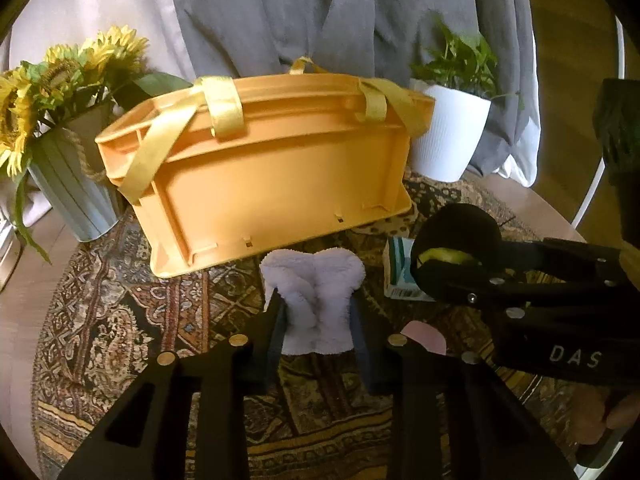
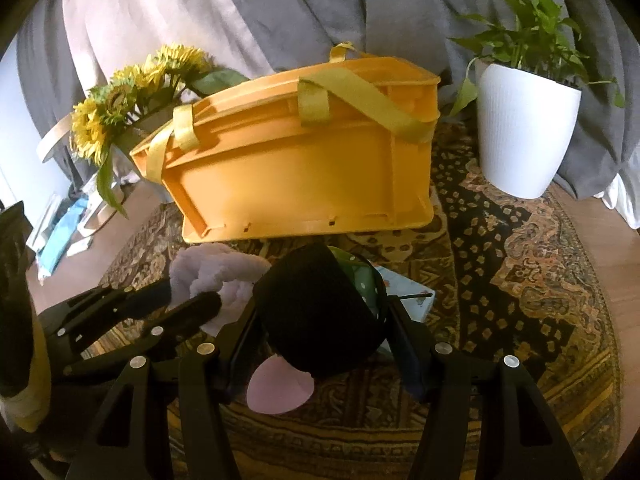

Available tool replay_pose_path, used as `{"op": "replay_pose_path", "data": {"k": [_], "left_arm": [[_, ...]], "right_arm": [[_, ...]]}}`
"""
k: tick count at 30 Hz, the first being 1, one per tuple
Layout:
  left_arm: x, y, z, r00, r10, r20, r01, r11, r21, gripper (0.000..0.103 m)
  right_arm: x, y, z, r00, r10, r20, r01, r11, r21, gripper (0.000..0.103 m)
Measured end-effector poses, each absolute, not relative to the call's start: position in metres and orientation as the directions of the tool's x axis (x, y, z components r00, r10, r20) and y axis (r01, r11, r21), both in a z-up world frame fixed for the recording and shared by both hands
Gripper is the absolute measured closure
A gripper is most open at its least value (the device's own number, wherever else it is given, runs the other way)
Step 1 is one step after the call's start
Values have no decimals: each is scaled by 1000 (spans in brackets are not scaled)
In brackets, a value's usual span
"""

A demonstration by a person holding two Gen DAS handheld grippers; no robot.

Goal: Organize soft objects
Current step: 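Close left gripper on lavender towel while right gripper closes on black plush, then lift the towel and black plush and carry both over the crate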

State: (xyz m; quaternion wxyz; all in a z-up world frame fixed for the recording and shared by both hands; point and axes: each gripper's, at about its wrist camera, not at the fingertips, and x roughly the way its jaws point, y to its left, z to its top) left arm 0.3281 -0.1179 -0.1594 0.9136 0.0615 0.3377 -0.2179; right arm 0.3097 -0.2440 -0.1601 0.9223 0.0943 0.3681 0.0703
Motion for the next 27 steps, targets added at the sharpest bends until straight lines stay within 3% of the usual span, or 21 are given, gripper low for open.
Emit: {"op": "replay_pose_path", "data": {"k": [27], "left_arm": [[301, -92, -61, 820, -347, -455, 357, 932, -66, 78]], "right_arm": [[291, -238, -67, 840, 184, -510, -72, 970, 231, 42]]}}
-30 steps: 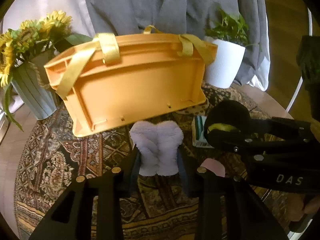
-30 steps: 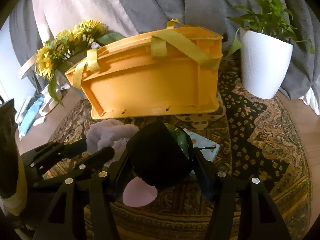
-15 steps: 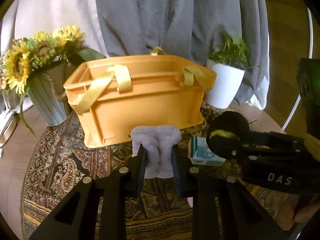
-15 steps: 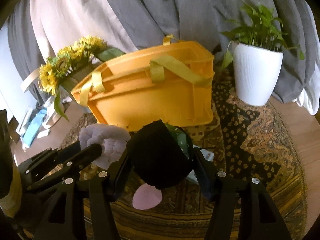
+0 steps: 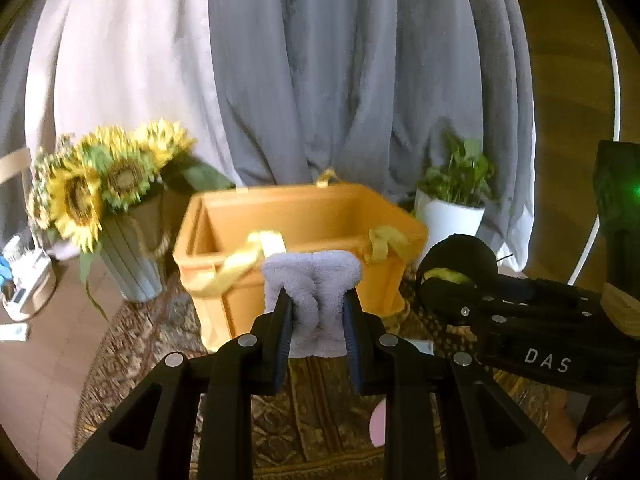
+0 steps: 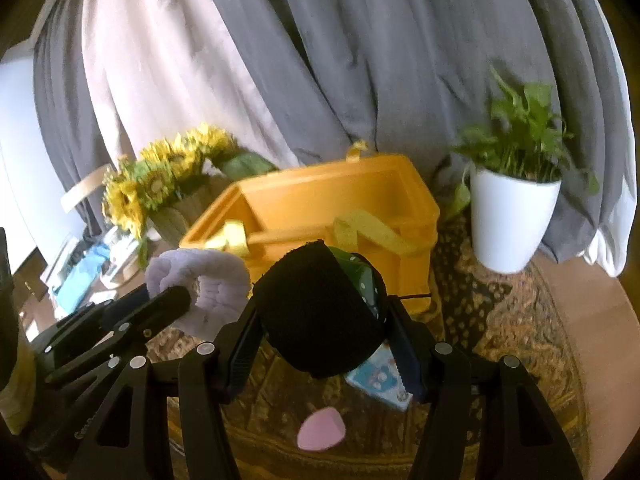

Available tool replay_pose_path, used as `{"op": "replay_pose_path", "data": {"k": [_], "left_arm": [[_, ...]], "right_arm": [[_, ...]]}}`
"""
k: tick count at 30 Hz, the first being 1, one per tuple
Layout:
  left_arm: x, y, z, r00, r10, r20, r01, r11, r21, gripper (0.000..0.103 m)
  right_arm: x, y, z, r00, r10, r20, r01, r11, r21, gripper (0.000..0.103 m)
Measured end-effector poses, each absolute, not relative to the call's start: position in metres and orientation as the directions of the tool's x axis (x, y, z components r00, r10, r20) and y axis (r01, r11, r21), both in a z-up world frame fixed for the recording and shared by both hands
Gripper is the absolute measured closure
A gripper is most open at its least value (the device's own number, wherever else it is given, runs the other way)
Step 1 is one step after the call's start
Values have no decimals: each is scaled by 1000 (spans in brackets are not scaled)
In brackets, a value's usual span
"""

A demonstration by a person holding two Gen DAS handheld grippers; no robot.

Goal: Organize soft objects
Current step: 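Lift the towel and black plush and carry both over the crate, then lower towel and black plush into the crate and open both grippers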

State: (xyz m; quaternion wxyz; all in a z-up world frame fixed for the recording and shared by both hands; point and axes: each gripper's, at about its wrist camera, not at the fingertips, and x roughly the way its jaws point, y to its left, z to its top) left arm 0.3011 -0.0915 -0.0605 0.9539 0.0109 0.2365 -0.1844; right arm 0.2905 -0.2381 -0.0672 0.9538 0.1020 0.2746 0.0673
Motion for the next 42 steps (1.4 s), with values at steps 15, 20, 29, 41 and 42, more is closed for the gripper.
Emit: {"op": "replay_pose_path", "data": {"k": [15, 20, 29, 41, 42], "left_arm": [[308, -85, -9, 891, -321, -320, 335, 942, -14, 78], [319, -85, 2, 901, -321, -293, 334, 942, -5, 78], [343, -88, 14, 914, -305, -268, 317, 948, 4, 78], [383, -93, 15, 922, -283, -263, 295, 956, 5, 78], [387, -93, 14, 922, -282, -265, 294, 956, 5, 78]], "right_arm": [[305, -232, -18, 891, 186, -414, -104, 971, 213, 42], [317, -232, -7, 898, 185, -399, -109, 972, 207, 42], [345, -234, 5, 906, 185, -382, -122, 975, 184, 42], [391, -239, 11, 906, 185, -382, -138, 980, 146, 42], [394, -239, 10, 905, 186, -383, -140, 979, 145, 42]]}}
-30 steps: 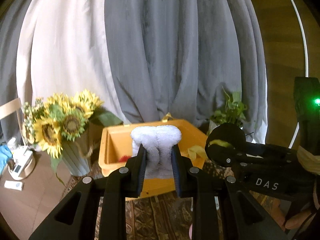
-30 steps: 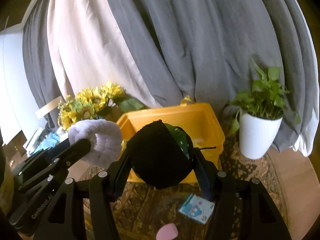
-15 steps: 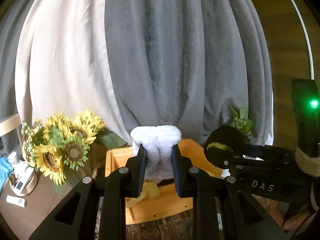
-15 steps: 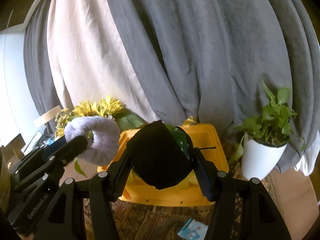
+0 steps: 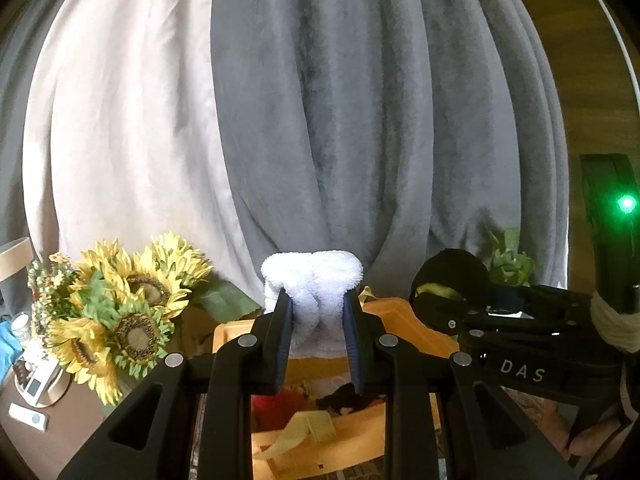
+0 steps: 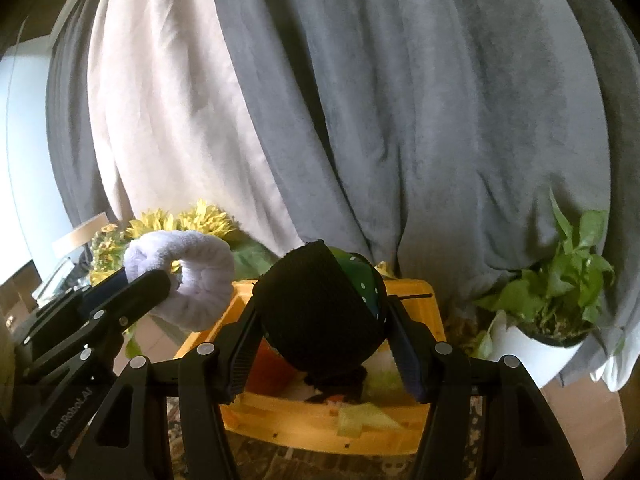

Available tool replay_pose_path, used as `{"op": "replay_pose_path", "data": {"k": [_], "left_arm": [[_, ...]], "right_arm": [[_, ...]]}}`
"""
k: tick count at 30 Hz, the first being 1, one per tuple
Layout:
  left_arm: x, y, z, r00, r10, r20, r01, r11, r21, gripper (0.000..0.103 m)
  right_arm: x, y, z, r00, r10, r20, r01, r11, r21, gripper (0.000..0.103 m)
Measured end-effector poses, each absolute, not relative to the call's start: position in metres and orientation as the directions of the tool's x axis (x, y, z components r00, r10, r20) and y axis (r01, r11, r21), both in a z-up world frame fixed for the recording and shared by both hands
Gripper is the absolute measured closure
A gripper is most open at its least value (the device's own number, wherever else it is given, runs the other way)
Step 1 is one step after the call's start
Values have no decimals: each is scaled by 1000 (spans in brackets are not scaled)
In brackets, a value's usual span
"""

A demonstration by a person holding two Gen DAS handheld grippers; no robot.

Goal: Organize soft objects
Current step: 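Lower towel and black plush into the crate and open both grippers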

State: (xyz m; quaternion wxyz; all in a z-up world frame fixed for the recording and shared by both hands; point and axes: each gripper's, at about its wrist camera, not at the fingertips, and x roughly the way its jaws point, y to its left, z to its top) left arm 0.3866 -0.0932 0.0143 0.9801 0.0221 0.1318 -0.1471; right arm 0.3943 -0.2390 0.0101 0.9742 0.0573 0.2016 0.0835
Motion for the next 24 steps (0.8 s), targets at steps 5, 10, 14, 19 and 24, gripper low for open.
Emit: {"op": "replay_pose_path", "data": {"k": [5, 10, 14, 19, 24], "left_arm": [[409, -98, 6, 915, -275, -294, 289, 957, 4, 78], [432, -104, -5, 901, -278, -334, 294, 956, -3, 78], [448, -109, -14, 882, -291, -370, 308, 951, -13, 78], [473, -114, -27, 852, -289, -436, 311, 950, -24, 78], [494, -118, -41, 817, -266, -512, 298, 954, -21, 78]], "right_arm": [[418, -242, 1, 891, 186, -413, -138, 980, 144, 42], [447, -248, -16, 857, 179, -484, -113, 980, 164, 42], [469, -252, -28, 824, 185, -535, -104, 978, 178, 42], [492, -258, -44, 778, 155, -609, -63, 984, 169, 42], [511, -261, -58, 723, 139, -677, -30, 985, 170, 42]]}}
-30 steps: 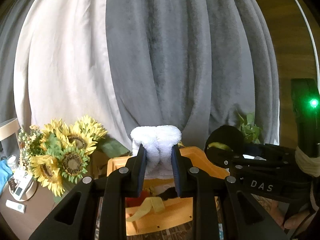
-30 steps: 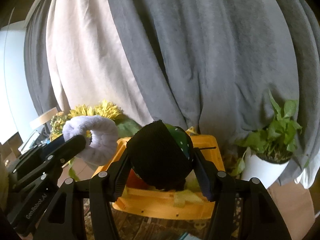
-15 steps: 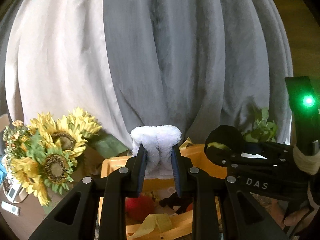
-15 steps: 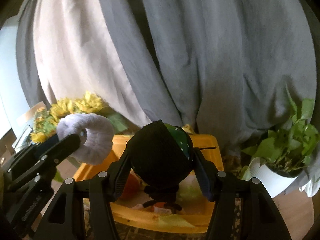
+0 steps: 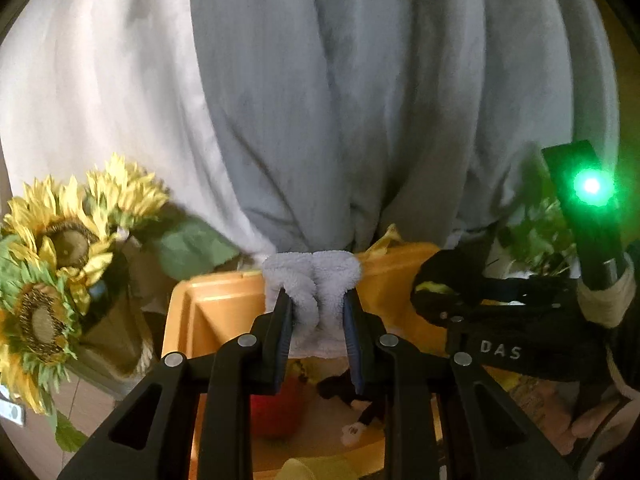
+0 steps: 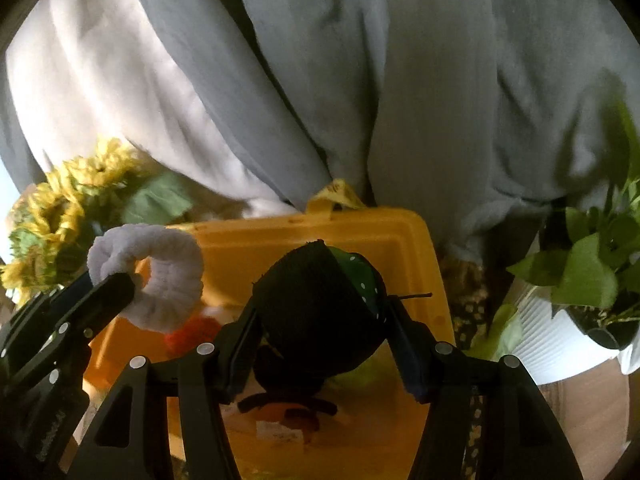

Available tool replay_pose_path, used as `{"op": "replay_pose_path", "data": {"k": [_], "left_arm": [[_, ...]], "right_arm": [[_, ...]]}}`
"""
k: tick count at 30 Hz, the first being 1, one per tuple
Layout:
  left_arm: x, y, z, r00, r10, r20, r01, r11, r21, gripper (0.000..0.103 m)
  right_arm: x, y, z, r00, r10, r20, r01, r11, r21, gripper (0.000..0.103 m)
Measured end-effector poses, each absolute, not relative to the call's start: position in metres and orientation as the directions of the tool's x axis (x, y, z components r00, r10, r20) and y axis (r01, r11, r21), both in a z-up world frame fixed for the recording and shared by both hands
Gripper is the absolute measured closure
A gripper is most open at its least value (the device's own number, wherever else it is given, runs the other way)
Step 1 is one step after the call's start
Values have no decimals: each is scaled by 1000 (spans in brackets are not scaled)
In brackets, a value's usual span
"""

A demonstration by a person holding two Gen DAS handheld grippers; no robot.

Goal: Organize soft objects
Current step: 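Lower towel and black plush into the crate and open both grippers, then withdraw both tools from the crate back toward the remaining items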

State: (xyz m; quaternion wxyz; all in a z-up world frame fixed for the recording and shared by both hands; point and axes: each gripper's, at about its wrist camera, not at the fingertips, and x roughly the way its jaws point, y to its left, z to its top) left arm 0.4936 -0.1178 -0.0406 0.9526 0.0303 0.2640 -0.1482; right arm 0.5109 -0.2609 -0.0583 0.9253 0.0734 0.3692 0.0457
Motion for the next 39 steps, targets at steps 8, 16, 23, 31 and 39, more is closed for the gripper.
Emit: {"op": "replay_pose_path", "data": {"k": [8, 16, 23, 31, 39], "left_arm": [[515, -121, -55, 751, -263, -606, 304, 952, -35, 64], [513, -119, -56, 759, -248, -602, 296, 955, -19, 46], [502, -111, -46, 769, -247, -590, 276, 960, -42, 41], [462, -103, -25, 802, -220, -555, 239, 970, -40, 40], [412, -96, -3, 832, -218, -511, 229, 972, -43, 36]], "right_arm": [[529, -263, -72, 670, 158, -726, -31, 982, 185, 41], [530, -263, -71, 675, 155, -722, -28, 983, 184, 37], [516, -263, -56, 710, 155, -687, -38, 983, 182, 37], [477, -263, -35, 754, 160, -637, -46, 980, 192, 37], [429, -261, -16, 783, 156, -602, -47, 980, 194, 37]]}}
